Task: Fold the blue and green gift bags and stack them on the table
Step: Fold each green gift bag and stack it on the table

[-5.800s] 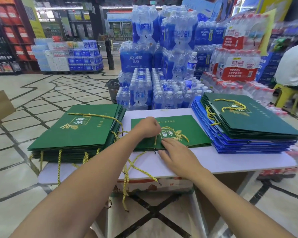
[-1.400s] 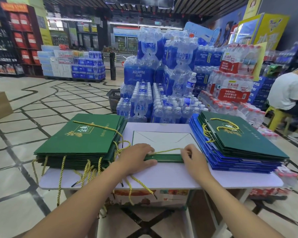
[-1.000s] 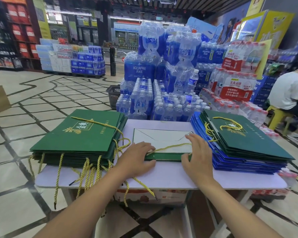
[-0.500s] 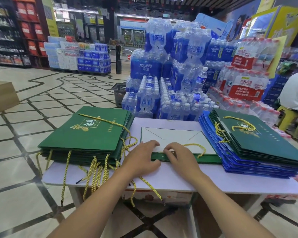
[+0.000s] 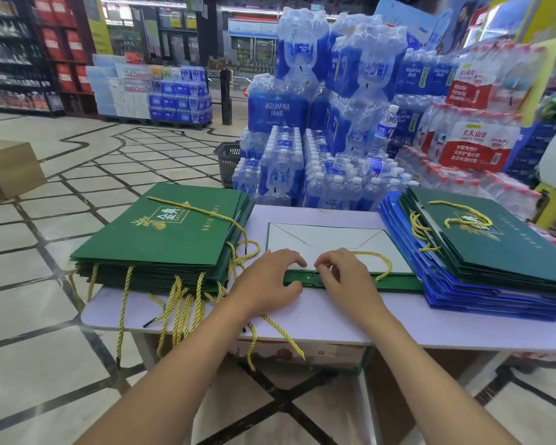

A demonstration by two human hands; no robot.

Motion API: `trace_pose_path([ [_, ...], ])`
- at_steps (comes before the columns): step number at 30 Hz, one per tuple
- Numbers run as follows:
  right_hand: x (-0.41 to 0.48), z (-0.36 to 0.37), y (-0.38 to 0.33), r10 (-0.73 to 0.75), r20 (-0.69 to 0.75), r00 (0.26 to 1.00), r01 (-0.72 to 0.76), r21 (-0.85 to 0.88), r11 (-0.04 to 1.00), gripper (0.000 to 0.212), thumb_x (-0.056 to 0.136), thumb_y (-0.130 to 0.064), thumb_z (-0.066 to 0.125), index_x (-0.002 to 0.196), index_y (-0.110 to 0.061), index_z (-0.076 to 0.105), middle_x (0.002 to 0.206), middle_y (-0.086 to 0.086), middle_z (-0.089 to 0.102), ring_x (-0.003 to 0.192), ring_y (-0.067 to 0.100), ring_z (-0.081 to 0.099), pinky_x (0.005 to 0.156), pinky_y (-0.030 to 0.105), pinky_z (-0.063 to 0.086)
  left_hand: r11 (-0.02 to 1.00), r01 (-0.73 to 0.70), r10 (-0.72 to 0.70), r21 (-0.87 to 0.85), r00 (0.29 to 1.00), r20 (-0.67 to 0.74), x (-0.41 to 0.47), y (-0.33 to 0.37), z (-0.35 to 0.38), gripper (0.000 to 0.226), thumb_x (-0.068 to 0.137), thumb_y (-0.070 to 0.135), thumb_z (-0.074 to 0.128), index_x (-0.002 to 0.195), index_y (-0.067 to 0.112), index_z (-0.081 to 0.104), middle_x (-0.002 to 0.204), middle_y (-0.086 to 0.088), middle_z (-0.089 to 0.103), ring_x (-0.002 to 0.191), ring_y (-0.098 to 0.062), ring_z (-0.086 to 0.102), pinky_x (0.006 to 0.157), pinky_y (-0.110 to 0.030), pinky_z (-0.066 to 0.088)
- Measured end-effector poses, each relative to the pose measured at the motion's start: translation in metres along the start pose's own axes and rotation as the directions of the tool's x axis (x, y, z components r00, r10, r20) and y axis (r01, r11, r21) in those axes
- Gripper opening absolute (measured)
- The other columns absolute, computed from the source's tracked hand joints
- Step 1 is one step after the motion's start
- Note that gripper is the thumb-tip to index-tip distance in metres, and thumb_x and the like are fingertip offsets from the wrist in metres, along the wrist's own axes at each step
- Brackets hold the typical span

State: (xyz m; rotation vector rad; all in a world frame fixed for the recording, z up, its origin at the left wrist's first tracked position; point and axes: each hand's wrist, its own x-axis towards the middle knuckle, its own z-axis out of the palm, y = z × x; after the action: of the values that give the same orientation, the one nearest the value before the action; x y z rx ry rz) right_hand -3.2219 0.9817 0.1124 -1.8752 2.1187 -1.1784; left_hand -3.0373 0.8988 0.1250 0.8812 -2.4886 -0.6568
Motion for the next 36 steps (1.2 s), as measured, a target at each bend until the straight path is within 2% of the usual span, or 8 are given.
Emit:
trace_pose_path([
  [5,-0.001,0.001,-0.003,-0.047,0.04,0.998,0.05,-0.071,0.996,0.012,0.101,-0.018,0.058,0.106,-0.021,0.069,0.099,-0.009,0.056,0.083,0.005,0.057,0.078,0.025,0.046,1.0,-0.017,0.016,-0.018,1.0,-0.016,0.0,-0.001,0.001,0.04,0.092,0.024,0.06,0.132,0.032,0.06,0.141,0.015,0.057,0.13,-0.003,0.045,0.123,-0.04,0.027],
  [8,-0.001,0.001,-0.002,-0.06,0.022,0.998,0.061,-0.089,0.994,0.013,0.102,-0.017,0.058,0.108,-0.019,0.07,0.1,-0.008,0.055,0.086,0.009,0.057,0.081,0.026,0.047,1.0,-0.015,0.014,-0.018,1.0,-0.017,-0.001,0.0,0.001,0.039,0.094,0.024,0.06,0.133,0.031,0.06,0.143,0.014,0.057,0.133,-0.003,0.043,0.125,-0.04,0.024],
  [15,-0.003,0.003,-0.001,-0.105,0.004,0.994,0.105,-0.111,0.988,0.015,0.101,-0.015,0.06,0.109,-0.018,0.071,0.1,-0.008,0.057,0.09,0.009,0.056,0.082,0.025,0.046,1.0,-0.022,0.022,-0.003,1.0,-0.013,0.0,-0.002,0.001,0.038,0.095,0.027,0.059,0.132,0.033,0.059,0.14,0.016,0.058,0.122,0.0,0.045,0.122,-0.042,0.03],
  [22,-0.003,0.003,0.001,-0.128,0.025,0.991,0.13,-0.145,0.981,0.017,0.101,-0.02,0.061,0.112,-0.021,0.073,0.098,-0.013,0.057,0.093,0.01,0.056,0.08,0.031,0.049,1.0,-0.028,0.028,-0.001,1.0,-0.014,0.0,-0.002,0.001,0.035,0.098,0.028,0.057,0.133,0.032,0.059,0.138,0.015,0.059,0.124,-0.004,0.049,0.122,-0.041,0.028],
  [29,-0.003,0.006,0.0,-0.111,0.018,0.994,0.112,-0.246,0.963,0.038,0.101,-0.038,0.037,0.104,-0.028,0.074,0.102,-0.014,0.069,0.095,0.011,0.056,0.087,0.042,0.044,0.999,-0.043,0.043,0.017,0.998,-0.043,0.004,-0.003,0.005,0.021,0.106,0.032,0.048,0.122,0.03,0.062,0.116,0.014,0.066,0.102,-0.005,0.053,0.113,-0.043,0.037],
  [32,-0.004,0.007,0.001,-0.149,-0.06,0.987,0.131,-0.23,0.964,0.038,0.098,-0.039,0.038,0.107,-0.03,0.074,0.108,-0.016,0.069,0.098,0.01,0.056,0.087,0.042,0.043,0.996,-0.084,0.085,0.032,0.996,-0.029,0.007,-0.007,0.008,0.022,0.108,0.028,0.042,0.116,0.031,0.063,0.106,0.014,0.064,0.1,-0.005,0.054,0.113,-0.048,0.038],
  [36,-0.005,0.005,0.0,-0.202,-0.316,0.927,0.126,-0.244,0.962,0.03,0.095,-0.032,0.053,0.117,-0.025,0.073,0.115,-0.007,0.062,0.104,0.015,0.055,0.086,0.036,0.04,0.994,-0.107,0.108,0.033,0.993,-0.047,0.009,-0.012,0.011,0.028,0.111,0.028,0.039,0.126,0.026,0.063,0.125,0.009,0.066,0.125,-0.01,0.053,0.12,-0.045,0.032],
])
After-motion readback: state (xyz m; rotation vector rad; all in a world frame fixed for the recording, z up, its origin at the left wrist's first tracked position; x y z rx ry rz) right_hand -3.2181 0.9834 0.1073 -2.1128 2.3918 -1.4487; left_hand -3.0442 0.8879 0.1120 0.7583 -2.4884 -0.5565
